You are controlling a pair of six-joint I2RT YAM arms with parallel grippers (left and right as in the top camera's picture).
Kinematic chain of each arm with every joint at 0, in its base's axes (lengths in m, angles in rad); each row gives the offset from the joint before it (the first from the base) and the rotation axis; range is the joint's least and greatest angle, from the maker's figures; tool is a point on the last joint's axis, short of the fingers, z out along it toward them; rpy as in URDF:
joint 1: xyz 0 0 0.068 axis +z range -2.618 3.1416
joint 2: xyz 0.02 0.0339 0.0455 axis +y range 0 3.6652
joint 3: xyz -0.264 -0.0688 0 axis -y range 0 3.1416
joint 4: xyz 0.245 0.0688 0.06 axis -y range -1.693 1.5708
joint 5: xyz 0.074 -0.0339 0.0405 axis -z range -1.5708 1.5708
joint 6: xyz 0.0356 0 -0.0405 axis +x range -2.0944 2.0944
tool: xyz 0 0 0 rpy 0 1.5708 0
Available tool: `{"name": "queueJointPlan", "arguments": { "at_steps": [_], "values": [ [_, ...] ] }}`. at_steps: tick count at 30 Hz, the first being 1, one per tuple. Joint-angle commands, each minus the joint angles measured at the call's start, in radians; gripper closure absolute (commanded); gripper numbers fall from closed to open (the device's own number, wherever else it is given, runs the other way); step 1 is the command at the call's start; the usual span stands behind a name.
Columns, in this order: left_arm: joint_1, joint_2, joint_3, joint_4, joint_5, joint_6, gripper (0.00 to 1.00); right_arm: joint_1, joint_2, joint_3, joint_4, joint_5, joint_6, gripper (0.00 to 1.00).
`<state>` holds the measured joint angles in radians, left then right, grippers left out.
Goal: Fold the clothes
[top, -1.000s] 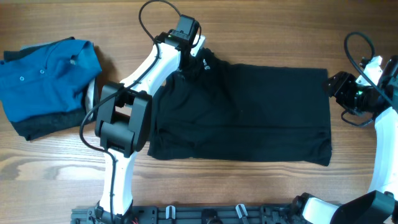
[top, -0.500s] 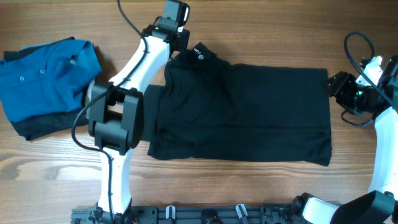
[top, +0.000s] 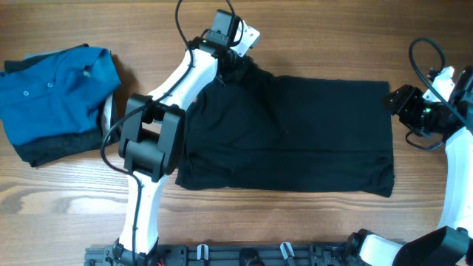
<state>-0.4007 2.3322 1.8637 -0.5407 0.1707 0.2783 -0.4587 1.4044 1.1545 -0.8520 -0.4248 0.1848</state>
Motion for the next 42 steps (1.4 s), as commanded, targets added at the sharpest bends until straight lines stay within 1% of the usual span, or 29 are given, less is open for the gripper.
{"name": "queueJointPlan", "arguments": {
  "at_steps": [1, 2, 3, 5, 9, 10, 11, 13, 15, 16, 17, 18, 19, 20, 21, 22, 23, 24, 25, 27, 30, 31, 33, 35, 36, 38, 40, 41, 42],
  "values": [
    [0.011, 0.009, 0.015, 0.068, -0.104, 0.006, 0.92, 0.004, 0.000, 0.010, -0.002, 0.011, 0.002, 0.39],
    [0.016, 0.007, 0.016, 0.079, -0.110, 0.003, 0.96, 0.004, 0.000, 0.010, -0.007, 0.011, 0.002, 0.39],
    [0.020, 0.002, 0.016, 0.079, -0.110, 0.002, 0.96, 0.004, 0.000, 0.010, -0.013, 0.011, 0.002, 0.39],
    [0.040, -0.035, 0.016, 0.097, -0.191, -0.069, 0.96, 0.004, 0.000, 0.010, -0.024, 0.011, 0.002, 0.39],
    [0.100, -0.075, 0.016, 0.169, -0.196, -0.181, 0.96, 0.004, 0.000, 0.010, -0.024, 0.011, 0.002, 0.39],
    [0.123, -0.075, 0.016, 0.174, -0.198, -0.243, 0.96, 0.004, 0.000, 0.010, -0.024, 0.011, 0.002, 0.39],
    [0.142, -0.075, 0.016, 0.175, -0.199, -0.276, 0.96, 0.004, 0.000, 0.010, -0.024, 0.011, 0.002, 0.39],
    [0.164, -0.075, 0.016, 0.190, -0.198, -0.287, 0.94, 0.004, 0.000, 0.010, -0.023, 0.011, 0.002, 0.39],
    [0.170, -0.075, 0.016, 0.194, -0.198, -0.286, 0.86, 0.004, 0.000, 0.010, -0.023, 0.011, 0.001, 0.39],
    [0.169, -0.075, 0.016, 0.193, -0.193, -0.287, 0.77, 0.004, 0.000, 0.010, -0.021, 0.011, 0.002, 0.39],
    [0.167, -0.075, 0.016, 0.193, -0.171, -0.286, 0.44, 0.004, 0.000, 0.010, -0.018, 0.011, 0.001, 0.39],
    [0.167, -0.075, 0.016, 0.193, -0.161, -0.287, 0.30, 0.004, 0.000, 0.010, -0.016, 0.011, 0.002, 0.39],
    [0.167, -0.075, 0.016, 0.193, -0.161, -0.286, 0.26, 0.004, 0.000, 0.010, -0.012, 0.011, 0.001, 0.38],
    [0.168, -0.075, 0.016, 0.193, -0.161, -0.283, 0.26, 0.004, 0.000, 0.010, -0.006, 0.011, 0.001, 0.36],
    [0.170, -0.075, 0.016, 0.192, -0.161, -0.283, 0.30, 0.004, 0.000, 0.010, 0.010, 0.011, -0.004, 0.40],
    [0.170, -0.075, 0.016, 0.186, -0.161, -0.284, 0.34, 0.004, 0.005, 0.010, 0.037, 0.010, -0.033, 0.48],
    [0.170, -0.075, 0.016, 0.175, -0.161, -0.284, 0.36, 0.004, 0.014, 0.008, 0.058, 0.010, -0.052, 0.50],
    [0.168, -0.075, 0.016, 0.163, -0.161, -0.283, 0.32, 0.005, 0.045, 0.008, 0.090, 0.010, -0.053, 0.46],
    [0.168, -0.071, 0.016, 0.158, -0.161, -0.283, 0.30, 0.007, 0.074, 0.008, 0.116, 0.011, -0.055, 0.39],
    [0.168, -0.065, 0.016, 0.142, -0.154, -0.284, 0.31, 0.009, 0.163, 0.008, 0.204, 0.010, -0.055, 0.36],
    [0.168, -0.065, 0.016, 0.087, -0.103, -0.284, 0.32, 0.014, 0.341, 0.008, 0.377, 0.007, -0.036, 0.37],
    [0.168, -0.065, 0.016, 0.055, -0.103, -0.284, 0.32, 0.014, 0.406, 0.008, 0.433, 0.007, -0.002, 0.37],
    [0.168, -0.065, 0.016, 0.001, -0.103, -0.284, 0.32, 0.015, 0.514, 0.008, 0.532, 0.007, 0.050, 0.33],
    [0.168, -0.065, 0.016, -0.026, -0.103, -0.284, 0.31, 0.016, 0.582, 0.008, 0.606, 0.007, 0.090, 0.33],
    [0.168, -0.065, 0.016, -0.037, -0.103, -0.284, 0.31, 0.018, 0.603, 0.008, 0.637, 0.006, 0.127, 0.33],
    [0.168, -0.065, 0.016, -0.047, -0.103, -0.284, 0.31, 0.032, 0.625, 0.008, 0.706, 0.010, 0.159, 0.32],
    [0.168, -0.065, 0.016, -0.048, -0.104, -0.284, 0.29, 0.048, 0.630, 0.008, 0.771, 0.012, 0.159, 0.33],
    [0.168, -0.065, 0.016, -0.048, -0.104, -0.284, 0.29, 0.054, 0.633, 0.008, 0.805, 0.011, 0.165, 0.34],
    [0.168, -0.065, 0.016, -0.048, -0.103, -0.284, 0.29, 0.063, 0.639, 0.008, 0.837, 0.027, 0.222, 0.37]
  ]
}}
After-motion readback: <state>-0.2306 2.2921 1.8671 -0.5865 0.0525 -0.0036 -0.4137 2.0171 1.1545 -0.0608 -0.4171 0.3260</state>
